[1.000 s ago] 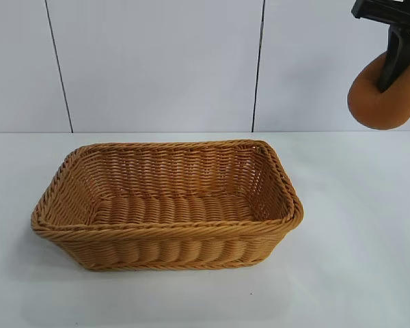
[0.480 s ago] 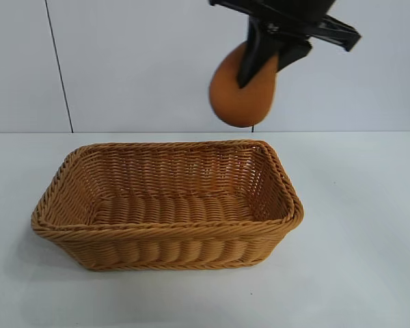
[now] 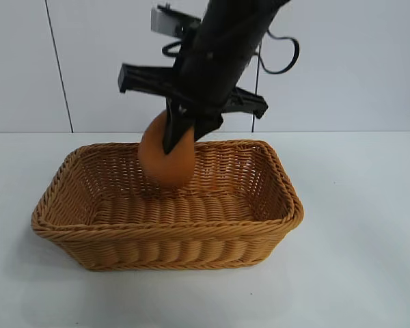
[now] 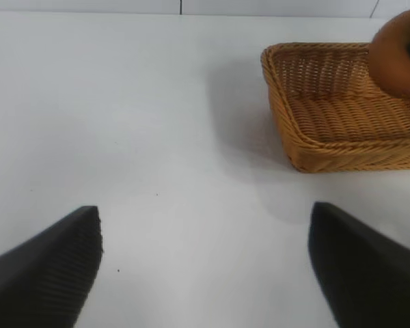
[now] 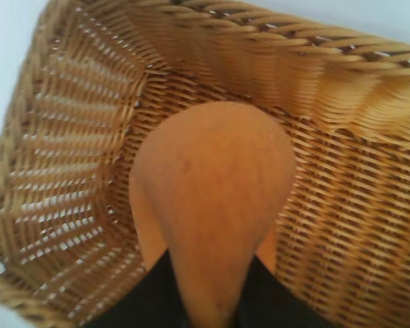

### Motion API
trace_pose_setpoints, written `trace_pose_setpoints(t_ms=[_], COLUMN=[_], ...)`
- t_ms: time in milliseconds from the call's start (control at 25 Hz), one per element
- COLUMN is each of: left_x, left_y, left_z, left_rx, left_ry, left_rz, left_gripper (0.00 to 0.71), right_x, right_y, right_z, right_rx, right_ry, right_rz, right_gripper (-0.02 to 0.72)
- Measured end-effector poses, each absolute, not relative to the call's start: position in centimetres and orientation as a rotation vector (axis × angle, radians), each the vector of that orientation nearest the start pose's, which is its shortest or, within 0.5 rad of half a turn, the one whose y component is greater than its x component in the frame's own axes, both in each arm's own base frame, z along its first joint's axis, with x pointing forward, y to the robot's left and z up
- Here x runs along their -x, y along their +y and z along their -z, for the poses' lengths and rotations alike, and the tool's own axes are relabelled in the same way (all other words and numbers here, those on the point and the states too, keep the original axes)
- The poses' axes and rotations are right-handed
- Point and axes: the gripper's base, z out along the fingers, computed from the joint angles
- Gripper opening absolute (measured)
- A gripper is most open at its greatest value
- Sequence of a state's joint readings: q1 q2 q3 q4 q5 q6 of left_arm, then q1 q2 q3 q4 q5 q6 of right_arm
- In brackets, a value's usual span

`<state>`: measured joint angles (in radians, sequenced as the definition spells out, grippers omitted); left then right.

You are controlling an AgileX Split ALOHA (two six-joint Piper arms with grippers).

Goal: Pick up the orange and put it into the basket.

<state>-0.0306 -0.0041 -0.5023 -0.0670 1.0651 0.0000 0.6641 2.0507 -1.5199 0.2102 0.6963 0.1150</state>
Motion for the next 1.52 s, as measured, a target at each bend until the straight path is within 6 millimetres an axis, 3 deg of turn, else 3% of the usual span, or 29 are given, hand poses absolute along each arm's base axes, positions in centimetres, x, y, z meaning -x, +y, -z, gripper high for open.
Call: trace_pose_setpoints(t_ms=[120, 240, 320, 440, 560, 880, 1080, 1200, 1320, 1520], left_x=[0.6, 0.6, 0.6, 0.6, 0.6, 0.6, 0.6, 0.6, 0.6, 0.6], left_y=[-0.5, -0.5, -0.5, -0.5, -0.5, -0.5, -0.5, -0.5, -0.5, -0.5], left_z=[-27.8, -27.8, -27.8, -27.8, -27.8, -27.8, -27.8, -27.8, -27.8, -27.8], left_rx=[-0.035, -0.035, -0.035, -0.035, -0.035, -0.035, -0.035, -0.035, -0.035, -0.035], left_ry=[2.042, 2.042, 2.042, 2.042, 2.042, 2.042, 2.042, 2.042, 2.042, 2.042], left_rz=[0.099, 0.099, 0.099, 0.099, 0.1, 0.1, 0.1, 0.1, 0.1, 0.1], left_gripper=[0.591, 0.591, 0.591, 0.591, 0.591, 0.591, 0.591, 0.591, 0.591, 0.591], right_x=[-34.2, -34.2, -34.2, -34.3, -34.7, -35.8, -36.0, -36.8, -38.7, -42.6], right_y=[28.3, 28.4, 28.4, 28.4, 28.4, 27.3, 27.2, 26.0, 23.0, 14.7], right_z=[-16.0, -15.2, -15.5, -16.5, -19.3, -27.8, -29.0, -29.0, -29.0, -29.0], right_rx=[0.566, 0.57, 0.567, 0.578, 0.637, 0.718, 0.705, 0.673, 0.586, 0.317], right_ry=[2.755, 2.779, 2.772, 2.751, 2.723, 2.713, 2.693, 2.701, 2.709, 2.747], right_rz=[-0.433, -0.426, -0.432, -0.432, -0.388, -0.13, -0.122, -0.099, -0.033, 0.051], right_gripper=[0.041, 0.086, 0.218, 0.531, 0.652, 0.673, 0.673, 0.673, 0.673, 0.673])
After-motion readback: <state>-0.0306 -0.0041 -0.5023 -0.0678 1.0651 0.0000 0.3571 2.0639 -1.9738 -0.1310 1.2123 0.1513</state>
